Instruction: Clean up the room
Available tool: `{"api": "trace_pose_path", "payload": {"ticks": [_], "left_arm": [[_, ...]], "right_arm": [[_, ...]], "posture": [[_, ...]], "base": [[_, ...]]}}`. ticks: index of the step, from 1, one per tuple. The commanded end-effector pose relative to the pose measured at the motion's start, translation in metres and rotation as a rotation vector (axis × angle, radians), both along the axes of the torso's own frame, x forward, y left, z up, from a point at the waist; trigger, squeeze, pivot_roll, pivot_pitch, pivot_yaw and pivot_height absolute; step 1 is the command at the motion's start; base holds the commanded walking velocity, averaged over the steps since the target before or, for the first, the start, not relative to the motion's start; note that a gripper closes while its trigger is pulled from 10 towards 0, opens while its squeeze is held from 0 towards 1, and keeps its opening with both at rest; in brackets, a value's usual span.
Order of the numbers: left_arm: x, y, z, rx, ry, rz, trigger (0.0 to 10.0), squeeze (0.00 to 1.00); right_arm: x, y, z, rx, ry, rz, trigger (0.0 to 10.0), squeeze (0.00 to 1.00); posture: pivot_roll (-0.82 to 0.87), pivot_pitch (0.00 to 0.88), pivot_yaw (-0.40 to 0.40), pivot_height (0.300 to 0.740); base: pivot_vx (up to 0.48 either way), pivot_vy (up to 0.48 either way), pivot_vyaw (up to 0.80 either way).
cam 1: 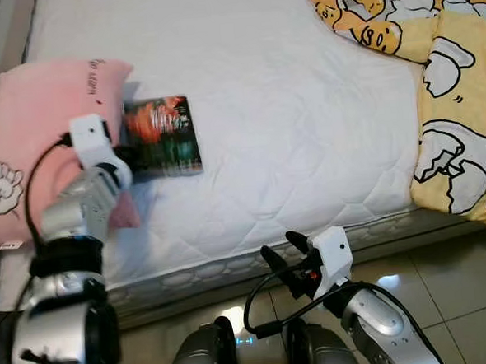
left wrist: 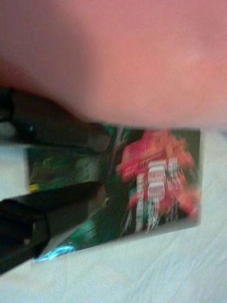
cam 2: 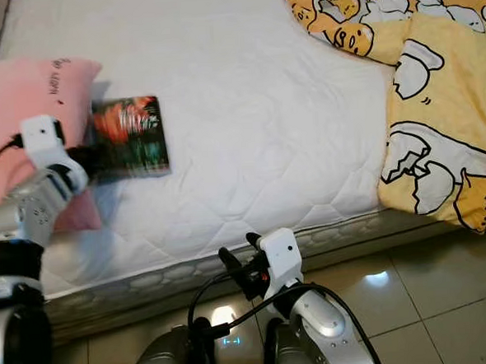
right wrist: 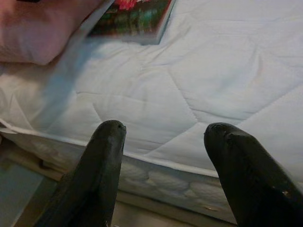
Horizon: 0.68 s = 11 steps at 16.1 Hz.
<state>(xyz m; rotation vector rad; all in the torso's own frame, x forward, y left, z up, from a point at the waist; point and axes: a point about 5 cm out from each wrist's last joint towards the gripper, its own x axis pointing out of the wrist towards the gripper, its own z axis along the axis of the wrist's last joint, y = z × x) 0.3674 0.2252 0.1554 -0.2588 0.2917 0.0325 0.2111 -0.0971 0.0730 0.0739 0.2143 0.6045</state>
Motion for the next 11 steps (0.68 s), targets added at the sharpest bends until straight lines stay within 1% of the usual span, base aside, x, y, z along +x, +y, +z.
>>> {"api": "trace_pose_path", "payload": {"ticks": [1, 2, 3, 4, 5, 6, 7, 8, 9, 10, 11], "left_arm": [[-0.004, -0.003, -0.002, -0.016, 0.02, 0.007, 10.0, 1.0], [-0.007, -0.009, -0.001, -0.031, 0.022, -0.003, 10.0, 1.0], [-0.012, -0.012, -0.001, -0.01, 0.026, -0.009, 10.0, 1.0], [-0.016, -0.013, 0.0, 0.034, 0.023, -0.023, 10.0, 1.0], [-0.017, -0.013, 0.001, 0.056, 0.019, -0.032, 10.0, 1.0], [-0.021, -0.023, 0.011, 0.129, -0.036, -0.113, 10.0, 0.0], [-0.022, -0.027, 0.014, 0.15, -0.059, -0.137, 10.0, 0.0], [-0.034, -0.044, 0.018, 0.168, -0.135, -0.222, 10.0, 0.0], [-0.046, -0.056, 0.017, 0.167, -0.203, -0.268, 10.0, 0.0], [-0.052, -0.059, 0.014, 0.149, -0.237, -0.243, 10.0, 0.0], [-0.058, -0.054, 0.007, 0.16, -0.272, -0.151, 10.0, 0.0]], "right_arm": [[-0.003, -0.001, -0.005, 0.003, 0.023, 0.007, 10.0, 0.0], [-0.002, 0.0, -0.005, 0.002, 0.022, 0.011, 10.0, 0.0], [-0.001, 0.0, -0.005, 0.002, 0.021, 0.014, 10.0, 0.0], [0.001, 0.001, -0.005, 0.002, 0.018, 0.015, 10.0, 0.0], [0.002, 0.001, -0.005, 0.001, 0.017, 0.015, 10.0, 0.0], [0.009, 0.0, -0.002, 0.005, -0.011, -0.016, 10.0, 0.0], [0.011, -0.001, 0.0, 0.005, -0.021, -0.032, 10.0, 0.0], [0.025, -0.011, 0.011, 0.03, -0.074, -0.164, 10.0, 0.0], [0.036, -0.024, 0.022, 0.047, -0.129, -0.287, 10.0, 0.0], [0.04, -0.031, 0.028, 0.041, -0.17, -0.339, 10.0, 0.0], [0.046, -0.043, 0.033, 0.023, -0.217, -0.395, 10.0, 0.0]], "posture": [[-0.09, 0.2, 0.031, 0.74], [-0.08, 0.197, 0.031, 0.74], [-0.08, 0.191, 0.032, 0.74], [-0.07, 0.18, 0.034, 0.74], [-0.07, 0.177, 0.035, 0.74], [-0.06, 0.145, 0.036, 0.74], [-0.06, 0.145, 0.036, 0.74], [-0.04, 0.085, 0.035, 0.74], [-0.03, 0.046, 0.031, 0.74], [-0.02, 0.023, 0.026, 0.74], [-0.01, 0.0, 0.018, 0.74]], "base": [[0.0, 0.0, 0.0], [0.0, 0.0, 0.0], [0.0, 0.0, 0.0], [0.0, 0.0, 0.0], [0.0, 0.0, 0.0], [0.0, 0.0, 0.0], [0.0, 0.0, 0.0], [0.0, 0.0, 0.0], [0.0, 0.0, 0.0], [0.0, 0.0, 0.0], [0.0, 0.0, 0.0]]}}
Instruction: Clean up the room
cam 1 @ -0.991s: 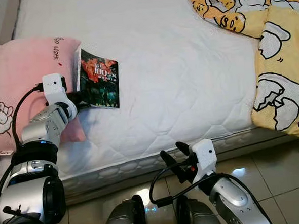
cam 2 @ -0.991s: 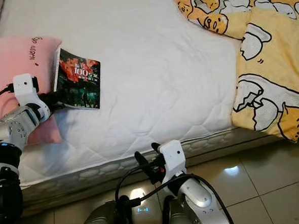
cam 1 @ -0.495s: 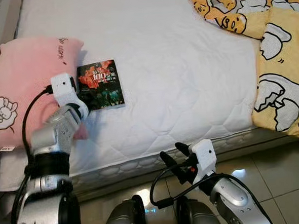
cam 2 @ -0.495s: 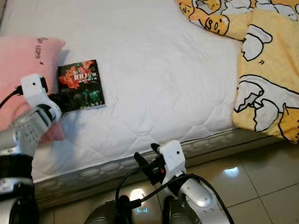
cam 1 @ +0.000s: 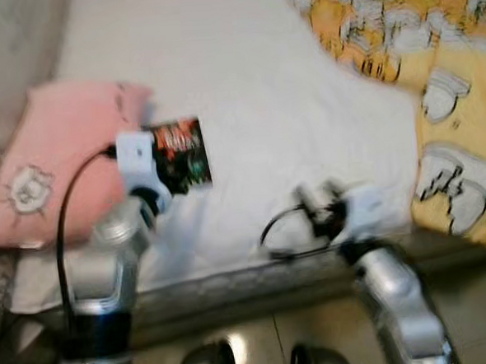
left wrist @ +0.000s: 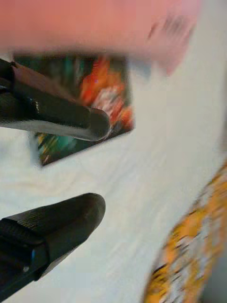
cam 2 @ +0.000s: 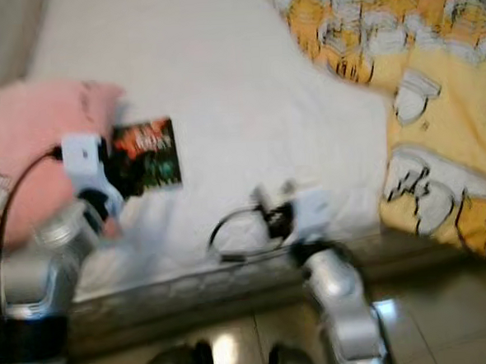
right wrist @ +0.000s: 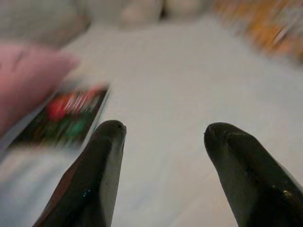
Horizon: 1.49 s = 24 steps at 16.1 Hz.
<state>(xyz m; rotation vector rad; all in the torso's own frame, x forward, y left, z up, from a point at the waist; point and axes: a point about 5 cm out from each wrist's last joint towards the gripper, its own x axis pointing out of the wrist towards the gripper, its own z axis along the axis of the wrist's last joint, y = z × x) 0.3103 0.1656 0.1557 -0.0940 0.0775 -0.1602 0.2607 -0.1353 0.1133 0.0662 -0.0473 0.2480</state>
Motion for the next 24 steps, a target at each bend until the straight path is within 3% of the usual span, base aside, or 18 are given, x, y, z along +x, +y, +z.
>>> {"api": "trace_pose_path", "payload": {"ticks": [1, 2, 3, 5, 6, 8, 10, 12, 13, 19, 21, 24], "left_arm": [[-0.004, 0.014, -0.003, 0.032, -0.049, 0.114, 10.0, 0.0], [-0.006, 0.019, -0.013, 0.048, -0.049, 0.154, 10.0, 0.0], [-0.015, 0.03, -0.036, 0.14, -0.017, 0.221, 10.0, 1.0], [-0.023, 0.035, -0.055, 0.136, 0.046, 0.23, 10.0, 1.0], [-0.026, 0.04, -0.066, 0.17, 0.081, 0.255, 10.0, 1.0], [-0.035, 0.046, -0.078, 0.249, 0.1, 0.283, 10.0, 1.0], [-0.04, 0.039, -0.081, 0.298, 0.084, 0.259, 10.0, 1.0], [-0.036, 0.037, -0.084, 0.269, 0.089, 0.271, 10.0, 1.0], [-0.033, 0.036, -0.084, 0.257, 0.089, 0.263, 10.0, 0.0], [-0.024, 0.029, -0.086, 0.197, 0.079, 0.289, 10.0, 0.0], [-0.023, 0.032, -0.084, 0.182, 0.067, 0.318, 10.0, 0.0], [-0.017, 0.021, -0.076, 0.181, 0.025, 0.259, 10.0, 0.0]], "right_arm": [[0.0, -0.013, -0.008, -0.024, 0.007, -0.058, 10.0, 0.0], [0.004, -0.02, -0.011, -0.037, -0.006, -0.088, 10.0, 0.0], [0.012, -0.037, -0.021, -0.06, 0.02, -0.199, 10.0, 0.0], [0.019, -0.038, -0.024, -0.12, 0.045, -0.233, 10.0, 0.0], [0.021, -0.033, -0.024, -0.089, 0.043, -0.194, 10.0, 1.0], [0.02, -0.036, -0.029, -0.033, 0.048, -0.213, 10.0, 1.0], [0.021, -0.04, -0.035, -0.037, 0.056, -0.22, 10.0, 1.0], [0.023, -0.042, -0.044, -0.071, 0.096, -0.21, 10.0, 1.0], [0.024, -0.04, -0.046, -0.086, 0.106, -0.189, 10.0, 0.0], [0.035, -0.028, -0.038, -0.074, 0.06, -0.126, 10.0, 0.0], [0.034, -0.036, -0.037, 0.026, 0.068, -0.19, 10.0, 0.0], [0.026, -0.039, -0.045, 0.013, 0.086, -0.195, 10.0, 0.0]], "posture": [[-0.01, 0.0, 0.013, 0.74], [0.0, 0.0, 0.007, 0.74], [0.01, 0.0, -0.004, 0.74], [0.01, 0.0, -0.007, 0.74], [0.01, 0.0, -0.006, 0.74], [0.01, 0.0, 0.001, 0.74], [0.01, 0.0, 0.0, 0.74], [0.01, 0.0, -0.003, 0.74], [0.01, 0.0, -0.005, 0.74], [-0.02, 0.0, -0.009, 0.74], [-0.03, 0.0, -0.009, 0.74], [-0.04, 0.0, 0.009, 0.74]], "base": [[0.0, 0.0, 0.0], [0.0, 0.0, 0.0], [0.0, 0.0, 0.0], [0.0, 0.0, 0.0], [0.0, 0.0, 0.0], [0.0, 0.0, 0.0], [0.0, 0.0, 0.0], [0.0, -0.131, 0.0], [0.0, -0.461, 0.0], [0.0, -0.441, 0.0], [0.0, -0.442, 0.0], [0.0, -0.441, 0.0]]}}
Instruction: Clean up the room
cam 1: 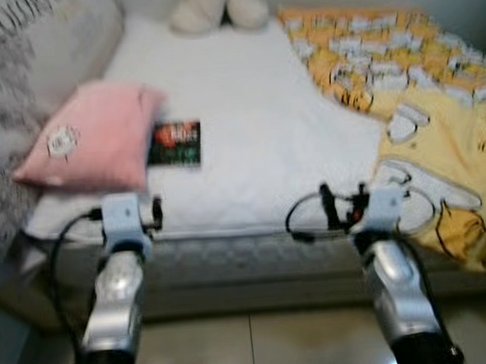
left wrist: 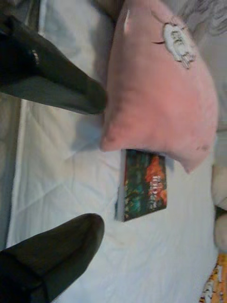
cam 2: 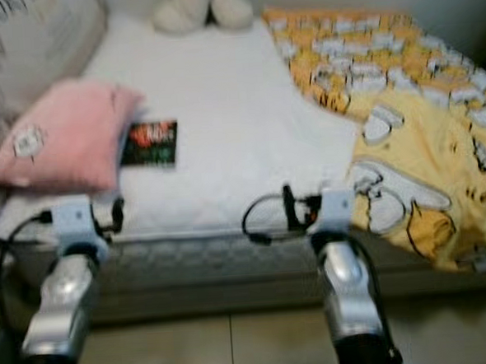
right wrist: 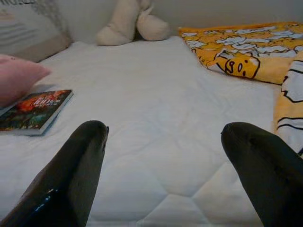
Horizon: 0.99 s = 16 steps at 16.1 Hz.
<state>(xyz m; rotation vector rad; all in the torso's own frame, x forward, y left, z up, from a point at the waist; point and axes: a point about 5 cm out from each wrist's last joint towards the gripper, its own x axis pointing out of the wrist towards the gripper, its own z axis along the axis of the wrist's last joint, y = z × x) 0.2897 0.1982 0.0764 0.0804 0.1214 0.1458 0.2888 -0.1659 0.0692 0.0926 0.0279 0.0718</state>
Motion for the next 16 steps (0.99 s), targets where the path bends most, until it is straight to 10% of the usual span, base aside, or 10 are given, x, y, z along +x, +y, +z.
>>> {"api": "trace_pose_path", "payload": {"ticks": [1, 8, 16], "left_arm": [[0.006, -0.015, 0.005, -0.017, -0.018, -0.053, 10.0, 0.0], [0.021, -0.027, 0.003, -0.01, 0.021, -0.118, 10.0, 0.0], [0.014, -0.042, 0.006, -0.121, -0.048, -0.296, 10.0, 0.0]], "right_arm": [[-0.002, -0.007, -0.001, -0.011, 0.002, -0.02, 10.0, 0.0], [0.0, 0.004, 0.005, -0.088, -0.021, 0.062, 10.0, 0.0], [-0.006, -0.001, 0.001, -0.07, -0.008, 0.024, 10.0, 0.0]], "posture": [[-0.05, 0.0, 0.011, 0.74], [-0.08, 0.0, 0.03, 0.74], [-0.08, 0.0, 0.02, 0.74]], "base": [[0.0, -0.439, 0.0], [0.045, -0.414, 0.0], [0.0, 0.0, -0.58]]}}
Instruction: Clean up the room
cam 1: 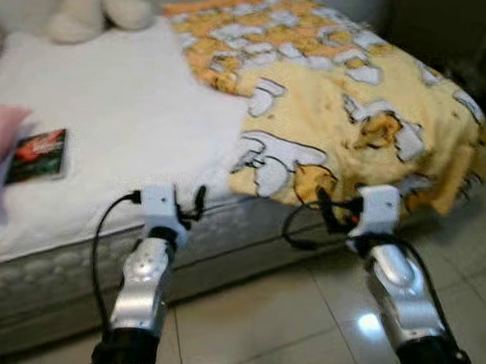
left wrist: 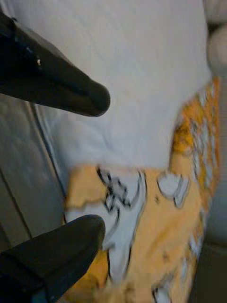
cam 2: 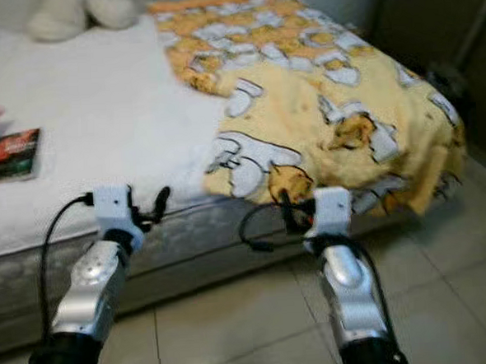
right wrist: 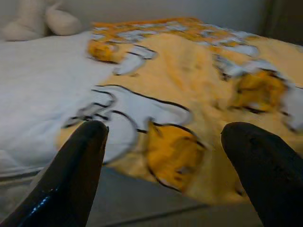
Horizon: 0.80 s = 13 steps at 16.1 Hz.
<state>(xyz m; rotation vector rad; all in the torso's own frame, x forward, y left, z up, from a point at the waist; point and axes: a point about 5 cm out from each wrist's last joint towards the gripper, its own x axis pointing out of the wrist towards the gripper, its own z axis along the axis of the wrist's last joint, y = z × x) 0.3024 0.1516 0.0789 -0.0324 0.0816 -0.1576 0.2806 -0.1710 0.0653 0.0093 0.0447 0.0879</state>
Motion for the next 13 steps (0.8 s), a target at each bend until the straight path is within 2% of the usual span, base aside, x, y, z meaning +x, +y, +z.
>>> {"api": "trace_pose_path", "payload": {"ticks": [1, 2, 4, 9, 13], "left_arm": [[-0.003, 0.01, 0.002, 0.005, -0.022, 0.022, 10.0, 0.0], [-0.004, 0.016, -0.002, 0.011, -0.003, 0.051, 10.0, 0.0], [0.0, 0.028, -0.006, 0.099, 0.031, 0.15, 10.0, 0.0], [0.009, 0.027, -0.003, 0.078, 0.04, 0.1, 10.0, 0.0], [0.017, 0.018, 0.001, 0.091, 0.029, 0.073, 10.0, 0.0]], "right_arm": [[0.002, 0.0, 0.007, 0.027, -0.037, -0.019, 10.0, 0.0], [0.001, -0.004, 0.008, 0.041, -0.043, -0.041, 10.0, 0.0], [0.003, -0.006, 0.005, 0.068, -0.028, -0.066, 10.0, 0.0], [0.004, 0.004, 0.007, 0.035, -0.037, -0.011, 10.0, 0.0], [0.005, 0.01, 0.011, 0.022, -0.061, 0.02, 10.0, 0.0]], "posture": [[-0.07, 0.0, 0.013, 0.74], [-0.07, 0.0, 0.011, 0.74], [-0.06, 0.0, 0.016, 0.74], [-0.09, 0.0, 0.041, 0.74], [-0.11, 0.0, 0.056, 0.74]], "base": [[0.0, 0.0, -0.57], [0.0, 0.0, -0.57], [0.0, 0.0, -0.57], [0.05, 0.053, -0.57], [0.322, 0.354, 0.0]]}}
